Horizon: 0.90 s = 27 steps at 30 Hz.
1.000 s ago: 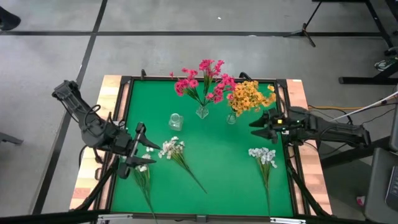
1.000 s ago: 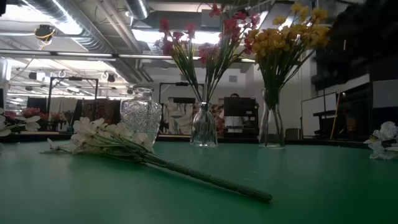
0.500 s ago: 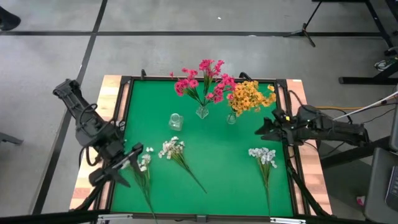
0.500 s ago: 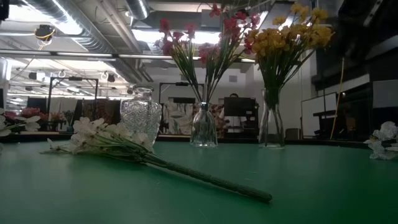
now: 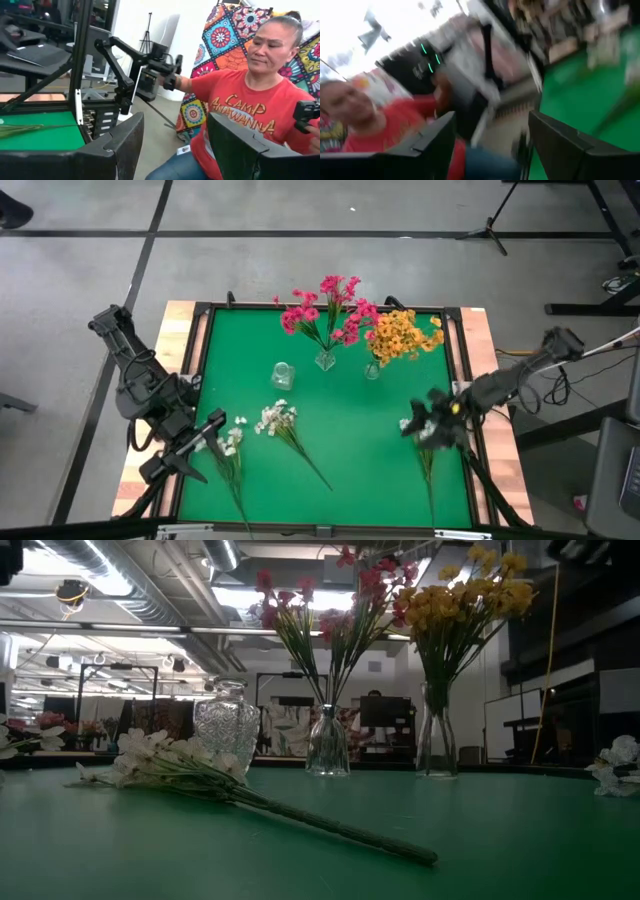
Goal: Sort flowers into vase by color
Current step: Put the right white flower into the left transparent vase
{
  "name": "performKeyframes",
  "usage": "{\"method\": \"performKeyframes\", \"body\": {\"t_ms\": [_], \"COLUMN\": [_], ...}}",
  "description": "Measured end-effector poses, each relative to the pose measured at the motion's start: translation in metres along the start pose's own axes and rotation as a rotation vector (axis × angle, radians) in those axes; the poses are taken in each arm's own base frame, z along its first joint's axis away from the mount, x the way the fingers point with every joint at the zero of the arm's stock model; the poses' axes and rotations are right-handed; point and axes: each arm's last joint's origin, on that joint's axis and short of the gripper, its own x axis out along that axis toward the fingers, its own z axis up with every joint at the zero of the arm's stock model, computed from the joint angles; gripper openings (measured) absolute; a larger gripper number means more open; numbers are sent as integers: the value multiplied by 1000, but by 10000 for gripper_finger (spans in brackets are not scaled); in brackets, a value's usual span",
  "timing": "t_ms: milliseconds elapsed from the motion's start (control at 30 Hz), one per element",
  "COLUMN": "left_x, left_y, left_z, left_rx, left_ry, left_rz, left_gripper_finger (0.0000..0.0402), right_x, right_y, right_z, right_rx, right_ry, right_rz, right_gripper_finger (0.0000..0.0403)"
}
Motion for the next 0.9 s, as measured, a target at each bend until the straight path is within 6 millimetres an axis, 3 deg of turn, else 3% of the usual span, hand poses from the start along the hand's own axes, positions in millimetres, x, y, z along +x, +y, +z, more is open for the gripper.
{"method": "performKeyframes", "body": {"t_ms": [133, 233, 433, 633, 900], "left_x": [0, 0, 0, 0, 0], "left_y": [0, 0, 0, 0, 0], "left_z": [0, 0, 0, 0, -1], "left_rx": [0, 1, 0, 1, 3], "left_ry": [0, 0, 0, 1, 10], "left_rz": [1, 2, 1, 1, 2], "left_gripper_finger": [214, 214, 214, 214, 214], "right_x": [24, 34, 48, 59, 74], "right_y": [23, 37, 56, 51, 31], "right_z": [-15, -27, -51, -87, -132], "right_rx": [108, 213, 486, 727, 878], "right_ry": [221, 358, 422, 455, 579], "right_rz": [-145, -346, -735, -1110, -1412], "right_gripper_finger": [248, 248, 248, 248, 248]}}
